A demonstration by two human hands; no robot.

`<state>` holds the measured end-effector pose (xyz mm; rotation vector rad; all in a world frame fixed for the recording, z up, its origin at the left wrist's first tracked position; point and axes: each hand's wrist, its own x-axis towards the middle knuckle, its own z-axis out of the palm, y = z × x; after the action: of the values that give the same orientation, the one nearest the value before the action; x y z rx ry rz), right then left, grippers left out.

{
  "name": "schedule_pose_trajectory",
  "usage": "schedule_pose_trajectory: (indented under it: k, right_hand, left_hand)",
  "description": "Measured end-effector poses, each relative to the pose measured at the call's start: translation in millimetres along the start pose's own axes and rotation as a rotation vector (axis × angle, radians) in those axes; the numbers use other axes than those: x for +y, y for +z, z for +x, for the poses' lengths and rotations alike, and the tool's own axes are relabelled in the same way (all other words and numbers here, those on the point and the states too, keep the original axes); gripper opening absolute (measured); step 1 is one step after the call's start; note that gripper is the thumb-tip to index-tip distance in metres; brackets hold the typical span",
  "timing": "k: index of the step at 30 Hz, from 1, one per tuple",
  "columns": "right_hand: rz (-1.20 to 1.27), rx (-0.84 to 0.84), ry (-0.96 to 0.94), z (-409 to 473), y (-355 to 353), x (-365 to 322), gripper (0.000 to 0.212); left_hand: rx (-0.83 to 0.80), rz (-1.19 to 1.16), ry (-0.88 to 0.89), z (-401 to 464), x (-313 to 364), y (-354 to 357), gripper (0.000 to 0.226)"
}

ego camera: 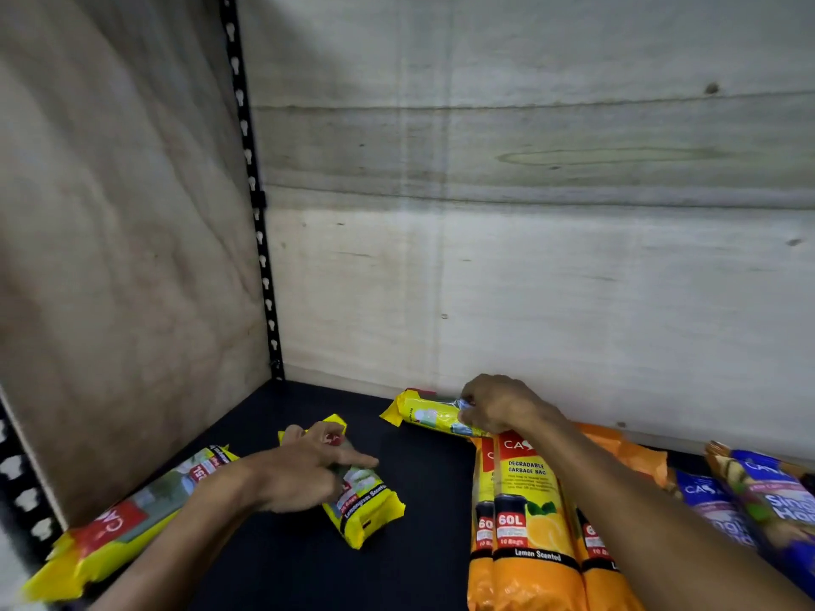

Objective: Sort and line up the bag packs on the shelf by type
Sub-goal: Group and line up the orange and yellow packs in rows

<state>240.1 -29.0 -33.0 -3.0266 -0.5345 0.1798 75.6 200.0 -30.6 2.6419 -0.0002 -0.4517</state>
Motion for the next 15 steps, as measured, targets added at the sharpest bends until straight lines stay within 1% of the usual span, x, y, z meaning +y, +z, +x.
schedule_pose_trajectory:
  k: [2, 3, 5, 8, 10, 11, 13, 15]
  right_hand:
    - [0.008, -0.012, -0.029, 3, 1, -9, 0.026]
    - [0.019, -0.013, -0.037, 3, 1, -14, 0.025]
    - [0.035, -0.011, -0.059, 5, 0, -25, 0.029]
    - [0.107, -0.033, -0.086, 4, 0, -44, 0.038]
    - [0.134, -0.051, -0.088, -1, 2, -58, 0.050]
    - [0.123, -0.048, -0.097, -4, 3, -63, 0.055]
    - [0.115, -0.031, -0.121, -11, 6, -72, 0.062]
    - [0.131, -0.001, -0.136, -20, 9, -77, 0.067]
  left_hand:
    - [0.035, -0.094, 0.001, -1, -1, 3, 0.040]
    - [0.050, -0.105, 0.006, -2, -3, 5, 0.034]
    - [0.089, -0.092, 0.010, -1, -8, 9, 0.024]
    - [0.126, -0.068, 0.011, -2, -14, 12, 0.027]
    - [0.149, -0.077, -0.003, -2, -18, 11, 0.034]
    - [0.168, -0.074, -0.020, -2, -20, 12, 0.042]
    - [0.233, -0.086, -0.081, -1, -25, 14, 0.065]
    - [0.297, -0.166, -0.135, 0, -27, 17, 0.085]
